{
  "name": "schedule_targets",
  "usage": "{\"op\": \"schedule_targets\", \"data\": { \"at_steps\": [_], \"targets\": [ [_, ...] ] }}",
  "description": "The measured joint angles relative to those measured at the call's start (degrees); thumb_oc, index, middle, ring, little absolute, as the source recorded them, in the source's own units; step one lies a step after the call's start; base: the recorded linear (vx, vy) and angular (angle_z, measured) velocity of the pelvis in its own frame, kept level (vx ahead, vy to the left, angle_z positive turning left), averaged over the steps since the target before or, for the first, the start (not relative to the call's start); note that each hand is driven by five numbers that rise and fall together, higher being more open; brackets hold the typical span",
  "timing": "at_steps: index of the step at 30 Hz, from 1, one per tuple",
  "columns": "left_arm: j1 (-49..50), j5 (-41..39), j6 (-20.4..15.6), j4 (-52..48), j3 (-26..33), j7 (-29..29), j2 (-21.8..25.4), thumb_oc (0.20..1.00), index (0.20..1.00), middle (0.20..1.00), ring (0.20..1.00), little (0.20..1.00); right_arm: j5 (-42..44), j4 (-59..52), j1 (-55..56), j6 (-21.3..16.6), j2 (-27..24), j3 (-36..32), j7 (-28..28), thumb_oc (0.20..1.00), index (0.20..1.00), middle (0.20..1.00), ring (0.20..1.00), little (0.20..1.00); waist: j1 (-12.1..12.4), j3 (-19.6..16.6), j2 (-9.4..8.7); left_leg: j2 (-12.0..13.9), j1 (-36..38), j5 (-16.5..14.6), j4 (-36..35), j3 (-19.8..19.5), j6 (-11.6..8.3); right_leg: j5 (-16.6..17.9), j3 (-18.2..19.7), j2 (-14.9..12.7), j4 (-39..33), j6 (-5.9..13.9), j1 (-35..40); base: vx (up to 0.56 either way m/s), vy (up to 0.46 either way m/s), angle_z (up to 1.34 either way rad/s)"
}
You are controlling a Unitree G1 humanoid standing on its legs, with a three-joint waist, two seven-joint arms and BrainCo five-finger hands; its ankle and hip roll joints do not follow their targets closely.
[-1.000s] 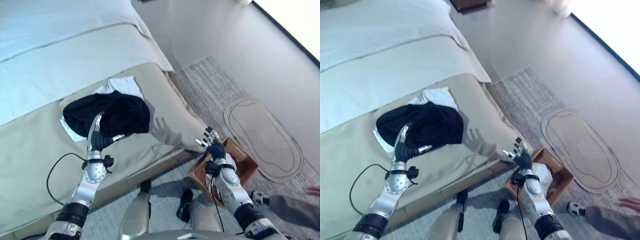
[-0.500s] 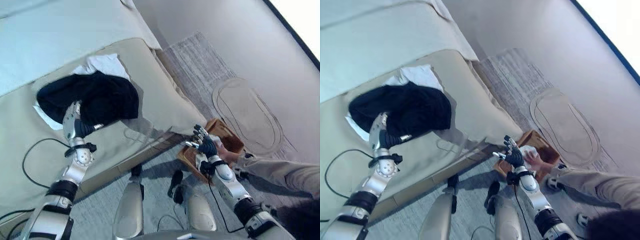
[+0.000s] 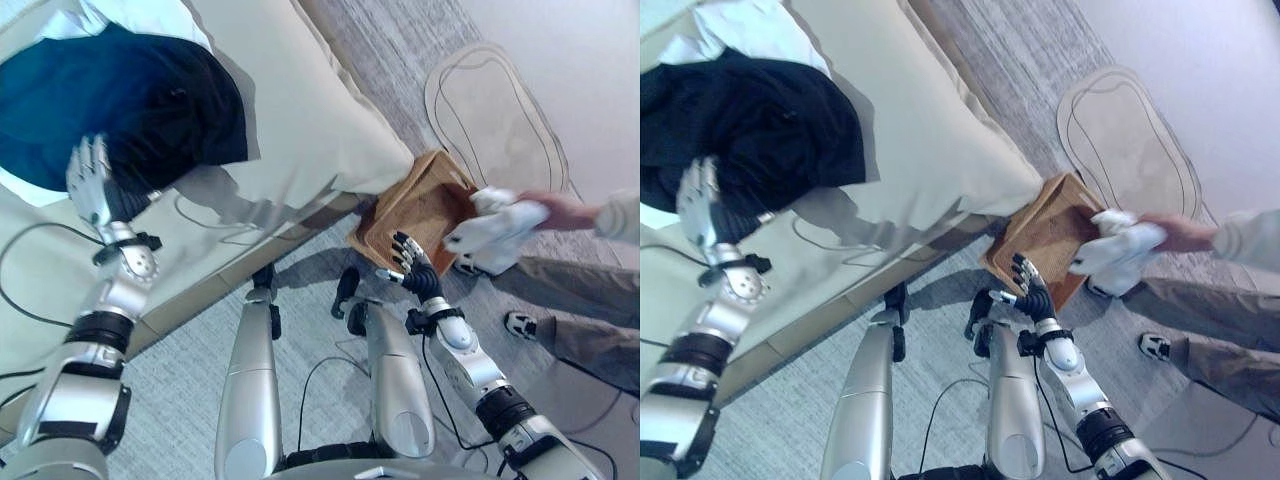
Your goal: Pick up clothes into the bucket
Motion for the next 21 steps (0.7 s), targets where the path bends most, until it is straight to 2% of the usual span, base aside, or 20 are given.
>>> {"op": "schedule_targets", "data": {
  "at_steps": [10, 16, 18, 21],
  "targets": [
    [-6.1, 6.6, 4.2, 0.5, -3.2, 3.8, 6.0, 1.000, 1.000, 1.000, 1.000, 1.000, 1.0, -1.0, 0.7, -1.5, -1.1, -0.5, -0.1, 1.000, 1.000, 1.000, 1.000, 1.000, -1.3, 0.0, -0.28, 0.0, -5.0, 0.0, 2.0, -0.2, 0.26, 0.3, 0.0, 0.0, 1.0, 0.03, -4.3, 0.00, 0.000, 0.00],
    [-8.4, 8.8, 6.1, 3.3, -4.3, 6.0, 6.8, 1.000, 1.000, 1.000, 1.000, 1.000, 1.3, -1.6, 0.7, -2.0, -1.2, -0.5, 0.1, 1.000, 1.000, 1.000, 1.000, 1.000, -1.6, -0.1, -0.37, 0.0, -5.5, -0.4, 3.2, 0.0, 0.53, 0.3, 0.0, 0.0, 0.9, 0.06, -4.3, 0.00, 0.000, 0.00],
    [-10.0, 8.8, 6.7, 6.1, -5.9, 5.8, 7.4, 1.000, 1.000, 1.000, 1.000, 1.000, 1.9, -2.2, 0.7, -2.0, -1.3, -0.4, 0.2, 1.000, 1.000, 1.000, 1.000, 1.000, -1.9, -0.1, -0.44, 0.0, -5.6, -0.5, 3.4, 0.0, 0.65, 0.4, 0.0, 0.1, 0.8, 0.06, -4.3, 0.00, 0.000, 0.00],
    [-13.3, 8.7, 7.2, 11.4, -9.1, 2.0, 8.2, 1.000, 1.000, 1.000, 1.000, 1.000, 2.1, -2.8, 0.6, -2.1, -1.3, -0.5, 0.5, 1.000, 1.000, 1.000, 1.000, 1.000, -2.7, -0.2, -0.76, 0.0, -5.7, -0.6, 3.4, 0.0, 0.70, 0.4, 0.0, 0.1, 0.6, 0.11, -4.4, 0.00, 0.000, 0.00]
  ]
}}
